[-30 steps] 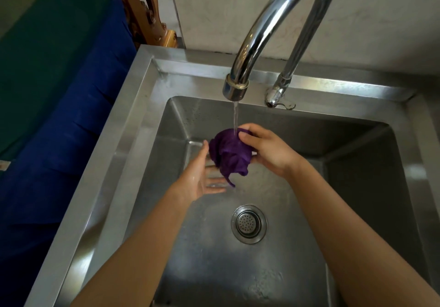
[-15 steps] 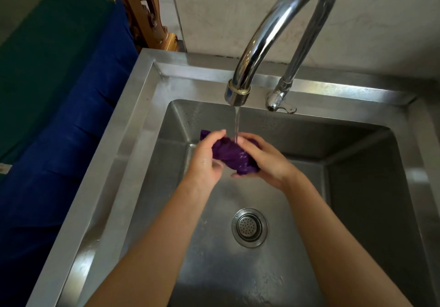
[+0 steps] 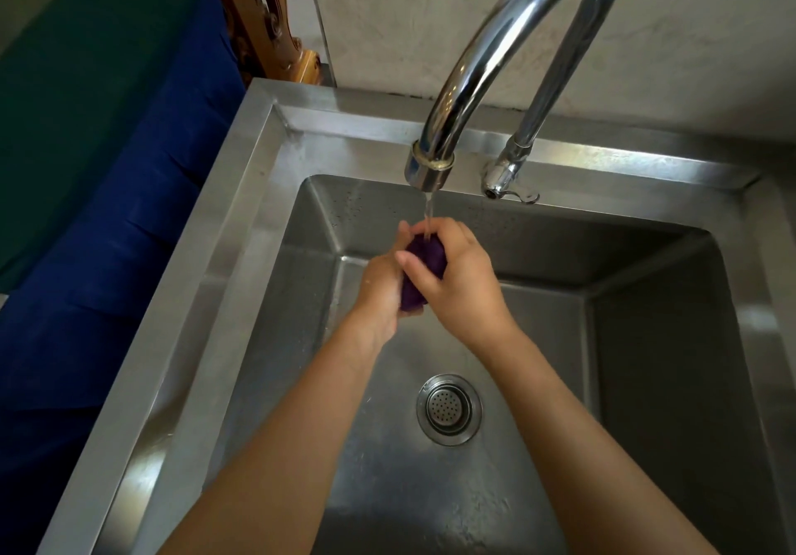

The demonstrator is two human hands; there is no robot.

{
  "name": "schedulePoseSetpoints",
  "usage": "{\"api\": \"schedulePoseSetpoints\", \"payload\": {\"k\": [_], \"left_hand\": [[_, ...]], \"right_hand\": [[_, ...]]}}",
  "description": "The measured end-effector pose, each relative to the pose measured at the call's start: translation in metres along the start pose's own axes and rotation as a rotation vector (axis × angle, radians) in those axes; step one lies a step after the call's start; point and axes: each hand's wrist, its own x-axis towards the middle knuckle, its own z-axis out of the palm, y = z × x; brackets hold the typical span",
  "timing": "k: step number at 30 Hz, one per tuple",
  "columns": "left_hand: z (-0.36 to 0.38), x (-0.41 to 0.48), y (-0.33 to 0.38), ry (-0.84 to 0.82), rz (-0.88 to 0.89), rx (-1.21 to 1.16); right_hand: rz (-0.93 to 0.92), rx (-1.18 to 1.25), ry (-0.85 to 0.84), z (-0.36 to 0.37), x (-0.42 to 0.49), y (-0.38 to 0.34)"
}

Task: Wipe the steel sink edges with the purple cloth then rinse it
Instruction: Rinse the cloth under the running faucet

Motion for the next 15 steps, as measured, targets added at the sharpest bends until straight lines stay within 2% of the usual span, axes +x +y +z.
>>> {"api": "schedulePoseSetpoints", "payload": {"k": [5,8,10,15], "left_hand": [[0.009,-0.004,-0.005,0.097,0.039,-0.241],[0.008,0.001,-0.012,0.209,0.137,-0.065],[0.010,0.002,-0.013,0.279,0.188,0.035],[0.013,-0.003,-0.004,0.368,0.343,0.231]], "right_hand": [[-0.008,-0.136,0.125,0.012,0.015,0.007],[0.043,-0.201,0.173,0.013,0.017,0.016],[0.142,-0.192,0.182,0.012,0.021,0.021],[0.486,-0.025,0.035,0.015,0.037,0.030]]}}
